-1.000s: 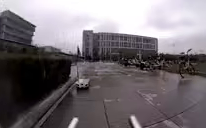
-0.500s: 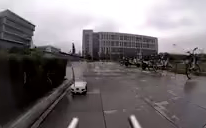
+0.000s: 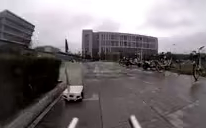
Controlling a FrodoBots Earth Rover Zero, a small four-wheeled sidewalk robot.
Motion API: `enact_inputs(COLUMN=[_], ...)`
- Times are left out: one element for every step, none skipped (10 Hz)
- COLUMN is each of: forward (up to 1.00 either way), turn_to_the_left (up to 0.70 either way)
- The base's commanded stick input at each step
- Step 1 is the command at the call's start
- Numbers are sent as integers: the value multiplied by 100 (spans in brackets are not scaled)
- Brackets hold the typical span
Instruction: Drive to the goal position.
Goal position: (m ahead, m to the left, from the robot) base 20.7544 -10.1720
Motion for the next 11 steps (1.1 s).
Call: enact_inputs(forward=[70,70,70,70,70,70,70,70,70,70,70], turn_to_the_left=[0,0,0,0,0,0,0,0,0,0,0])
